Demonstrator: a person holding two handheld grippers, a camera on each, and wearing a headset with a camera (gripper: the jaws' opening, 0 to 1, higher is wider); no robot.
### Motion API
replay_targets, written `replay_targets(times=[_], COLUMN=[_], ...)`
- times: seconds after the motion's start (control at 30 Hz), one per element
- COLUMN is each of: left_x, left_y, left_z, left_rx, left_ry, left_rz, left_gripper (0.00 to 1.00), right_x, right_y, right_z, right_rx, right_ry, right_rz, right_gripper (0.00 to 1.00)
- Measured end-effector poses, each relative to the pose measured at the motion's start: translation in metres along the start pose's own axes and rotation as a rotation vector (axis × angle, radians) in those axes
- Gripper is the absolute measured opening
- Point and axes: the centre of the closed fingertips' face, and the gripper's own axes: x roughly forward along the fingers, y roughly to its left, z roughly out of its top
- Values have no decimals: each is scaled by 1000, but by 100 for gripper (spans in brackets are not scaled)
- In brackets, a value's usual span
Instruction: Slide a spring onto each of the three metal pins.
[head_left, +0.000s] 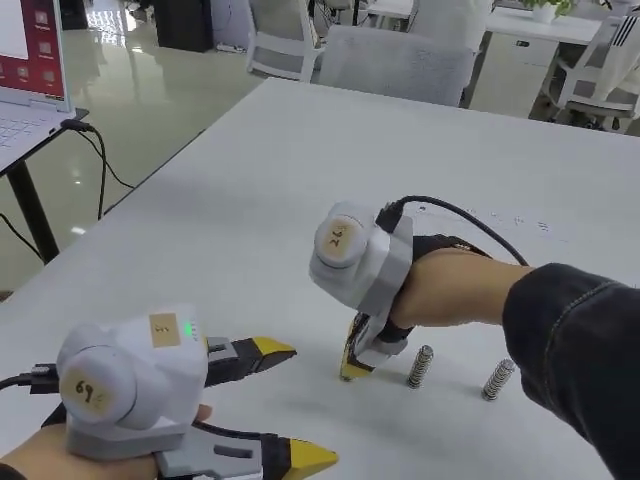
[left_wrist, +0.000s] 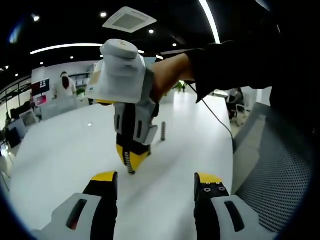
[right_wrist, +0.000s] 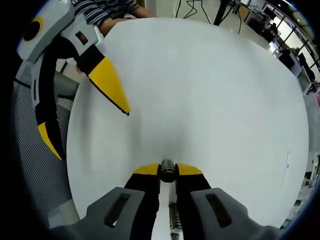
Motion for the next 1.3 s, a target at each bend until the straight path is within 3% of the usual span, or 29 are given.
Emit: replay_targets(times=[0.67,1.3], left_x=[2,5], left_y=[-1,-4], left_z=[1,0], left_rx=[3,-7], left_ry=[5,7], left_rz=[-5,-15], left_gripper=[57,58], right_x=[-12,-31], right_y=[-6,-16], right_z=[-15,-42], right_rx=[29,139], right_ry=[-48,-136], right_rz=[-26,-81], right_gripper=[30,54])
